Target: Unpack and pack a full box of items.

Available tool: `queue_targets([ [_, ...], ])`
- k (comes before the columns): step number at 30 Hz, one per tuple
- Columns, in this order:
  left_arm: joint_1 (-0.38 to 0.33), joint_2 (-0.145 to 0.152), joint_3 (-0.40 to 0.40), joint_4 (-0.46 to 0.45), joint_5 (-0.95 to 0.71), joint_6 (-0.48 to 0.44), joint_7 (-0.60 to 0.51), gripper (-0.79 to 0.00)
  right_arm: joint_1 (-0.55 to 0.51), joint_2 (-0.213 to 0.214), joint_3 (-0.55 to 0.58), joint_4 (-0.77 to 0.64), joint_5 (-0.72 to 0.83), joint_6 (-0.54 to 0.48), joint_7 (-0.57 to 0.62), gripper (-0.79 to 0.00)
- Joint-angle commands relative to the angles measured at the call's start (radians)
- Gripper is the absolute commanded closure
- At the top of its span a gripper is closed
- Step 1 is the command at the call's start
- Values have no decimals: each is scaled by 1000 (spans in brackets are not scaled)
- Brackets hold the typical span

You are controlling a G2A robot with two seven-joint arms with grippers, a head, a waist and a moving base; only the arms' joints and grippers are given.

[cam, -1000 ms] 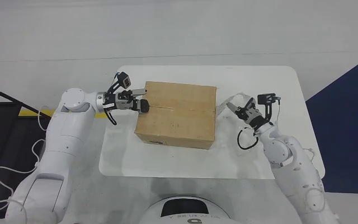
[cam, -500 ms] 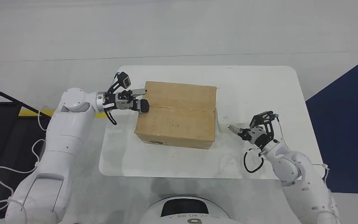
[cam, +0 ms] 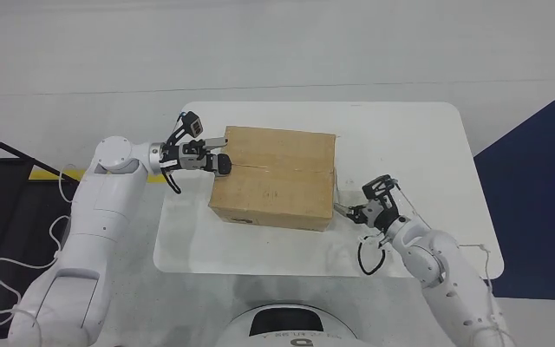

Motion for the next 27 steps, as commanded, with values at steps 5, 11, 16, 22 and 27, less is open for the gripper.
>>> queue_targets([
  [5,0,0,0,0,0,0,0,-785,86,-11,-42,30,50,0,-20,-785],
  [11,0,0,0,0,0,0,0,-785,138,-21,-56,85,122,-5,-80,-785],
  [16,0,0,0,0,0,0,0,-785,127,-23,-35,104,190,-51,-156,-785],
  [22,0,0,0,0,0,0,0,-785,98,-24,-8,106,239,-103,-229,-785],
  [27,0,0,0,0,0,0,0,-785,97,-28,-15,112,222,-66,-251,-785],
])
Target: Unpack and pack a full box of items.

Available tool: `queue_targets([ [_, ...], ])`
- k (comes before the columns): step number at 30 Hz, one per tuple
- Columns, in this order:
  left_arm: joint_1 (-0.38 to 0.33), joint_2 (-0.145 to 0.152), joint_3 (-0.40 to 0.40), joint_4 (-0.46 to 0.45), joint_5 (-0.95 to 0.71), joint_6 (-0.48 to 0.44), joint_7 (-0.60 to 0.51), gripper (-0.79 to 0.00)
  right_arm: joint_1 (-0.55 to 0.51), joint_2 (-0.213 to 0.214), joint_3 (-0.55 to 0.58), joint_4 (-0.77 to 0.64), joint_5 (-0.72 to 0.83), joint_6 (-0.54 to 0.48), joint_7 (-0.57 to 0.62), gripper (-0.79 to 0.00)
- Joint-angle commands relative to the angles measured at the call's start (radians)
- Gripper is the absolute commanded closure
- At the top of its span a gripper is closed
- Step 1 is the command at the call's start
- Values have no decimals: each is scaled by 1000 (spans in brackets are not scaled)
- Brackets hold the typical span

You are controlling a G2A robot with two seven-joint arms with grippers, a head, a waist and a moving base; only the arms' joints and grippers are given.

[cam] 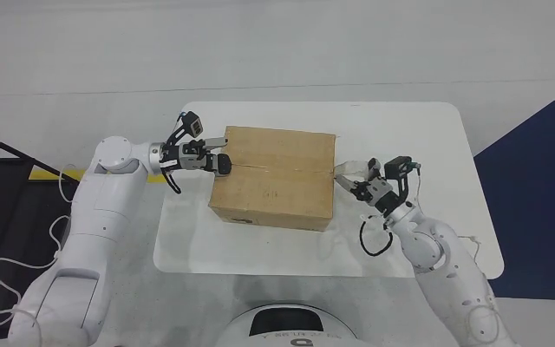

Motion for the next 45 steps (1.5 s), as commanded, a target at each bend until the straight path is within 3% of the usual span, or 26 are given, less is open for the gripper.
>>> queue_targets([
  [1,0,0,0,0,0,0,0,-785,6,-3,-10,4,-20,36,-10,-785],
  [9,0,0,0,0,0,0,0,-785,46,-23,-68,13,-102,218,-66,-785],
  [19,0,0,0,0,0,0,0,-785,9,-32,-80,-102,-122,274,-72,-785],
  [27,0,0,0,0,0,0,0,-785,-8,-40,-117,-281,-228,454,58,-785],
  [34,0,0,0,0,0,0,0,-785,93,-68,-287,-340,-394,616,228,-785],
  [45,0,0,0,0,0,0,0,-785,337,-155,-584,-225,-552,813,404,-785],
])
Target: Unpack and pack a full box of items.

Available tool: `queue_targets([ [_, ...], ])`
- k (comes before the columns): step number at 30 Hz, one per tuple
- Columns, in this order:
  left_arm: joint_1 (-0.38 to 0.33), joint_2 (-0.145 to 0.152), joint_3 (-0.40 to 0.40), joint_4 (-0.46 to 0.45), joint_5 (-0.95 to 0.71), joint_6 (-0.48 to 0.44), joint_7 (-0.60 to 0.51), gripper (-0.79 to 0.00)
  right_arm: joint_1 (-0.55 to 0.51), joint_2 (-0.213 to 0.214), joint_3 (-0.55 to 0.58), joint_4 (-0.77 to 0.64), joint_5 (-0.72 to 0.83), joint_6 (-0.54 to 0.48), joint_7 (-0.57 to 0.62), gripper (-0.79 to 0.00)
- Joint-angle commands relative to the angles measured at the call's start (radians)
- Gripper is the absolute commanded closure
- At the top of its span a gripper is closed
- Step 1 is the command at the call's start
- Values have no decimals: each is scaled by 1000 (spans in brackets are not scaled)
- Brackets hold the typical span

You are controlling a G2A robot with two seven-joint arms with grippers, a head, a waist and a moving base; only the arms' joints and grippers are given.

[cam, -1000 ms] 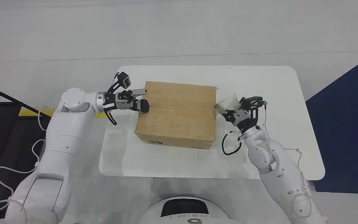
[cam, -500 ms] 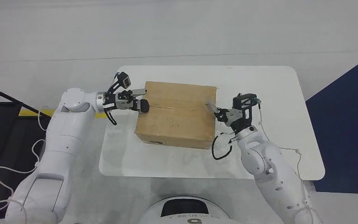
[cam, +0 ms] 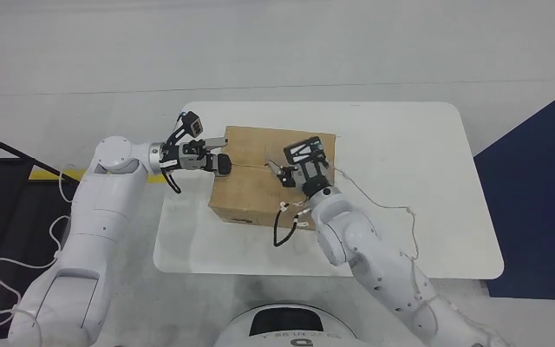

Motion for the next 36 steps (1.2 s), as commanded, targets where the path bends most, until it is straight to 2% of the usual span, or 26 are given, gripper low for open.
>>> queue_targets([
  [1,0,0,0,0,0,0,0,-785,38,-18,-47,32,-21,34,24,-785],
  [9,0,0,0,0,0,0,0,-785,120,-78,-168,138,-69,97,77,-785],
  [13,0,0,0,0,0,0,0,-785,111,-94,-176,107,-55,103,55,-785],
  [18,0,0,0,0,0,0,0,-785,-6,-70,-57,-86,-31,92,-20,-785],
  [22,0,0,0,0,0,0,0,-785,-178,-29,116,-236,1,12,-76,-785],
  [26,0,0,0,0,0,0,0,-785,-328,-2,276,-309,105,-92,-124,-785],
  [36,0,0,0,0,0,0,0,-785,-328,-2,276,-309,105,-92,-124,-785],
])
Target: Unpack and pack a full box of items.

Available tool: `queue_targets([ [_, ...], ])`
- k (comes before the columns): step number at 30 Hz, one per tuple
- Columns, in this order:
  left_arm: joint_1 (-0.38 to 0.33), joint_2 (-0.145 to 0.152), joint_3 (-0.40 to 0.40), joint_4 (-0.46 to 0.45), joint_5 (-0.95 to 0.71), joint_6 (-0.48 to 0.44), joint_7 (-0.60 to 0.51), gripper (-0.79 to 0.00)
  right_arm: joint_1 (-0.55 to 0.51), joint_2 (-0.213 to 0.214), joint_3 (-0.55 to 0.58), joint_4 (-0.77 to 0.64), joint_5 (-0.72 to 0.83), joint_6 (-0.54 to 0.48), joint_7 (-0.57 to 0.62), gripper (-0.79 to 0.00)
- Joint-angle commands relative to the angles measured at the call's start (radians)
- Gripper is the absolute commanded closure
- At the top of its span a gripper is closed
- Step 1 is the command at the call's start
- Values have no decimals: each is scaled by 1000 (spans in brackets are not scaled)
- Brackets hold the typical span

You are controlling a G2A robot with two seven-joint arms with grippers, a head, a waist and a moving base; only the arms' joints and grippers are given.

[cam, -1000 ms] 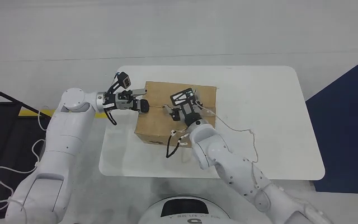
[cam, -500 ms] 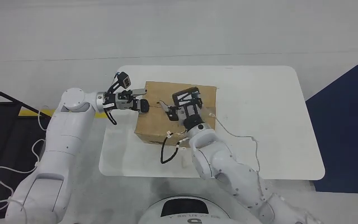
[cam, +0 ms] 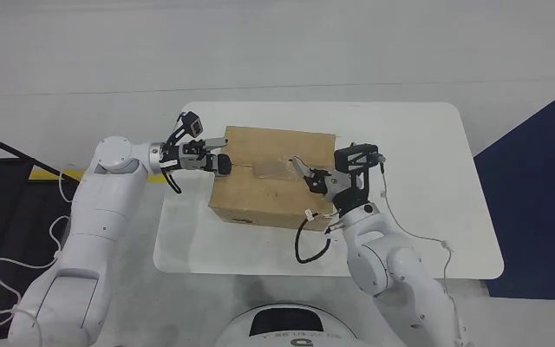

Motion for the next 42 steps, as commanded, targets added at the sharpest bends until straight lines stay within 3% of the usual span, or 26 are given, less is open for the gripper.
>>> queue_targets([
  [1,0,0,0,0,0,0,0,-785,-1,0,1,0,0,0,0,-785],
  [7,0,0,0,0,0,0,0,-785,43,-6,-12,95,196,-171,21,-785],
  [11,0,0,0,0,0,0,0,-785,119,-17,-32,177,299,-216,45,-785],
  [17,0,0,0,0,0,0,0,-785,205,-39,-59,264,451,-182,26,-785],
  [28,0,0,0,0,0,0,0,-785,203,-42,-51,274,472,-175,1,-785],
  [38,0,0,0,0,0,0,0,-785,188,-40,-14,291,530,-79,123,-785],
  [42,0,0,0,0,0,0,0,-785,216,-48,-30,319,585,-87,137,-785],
])
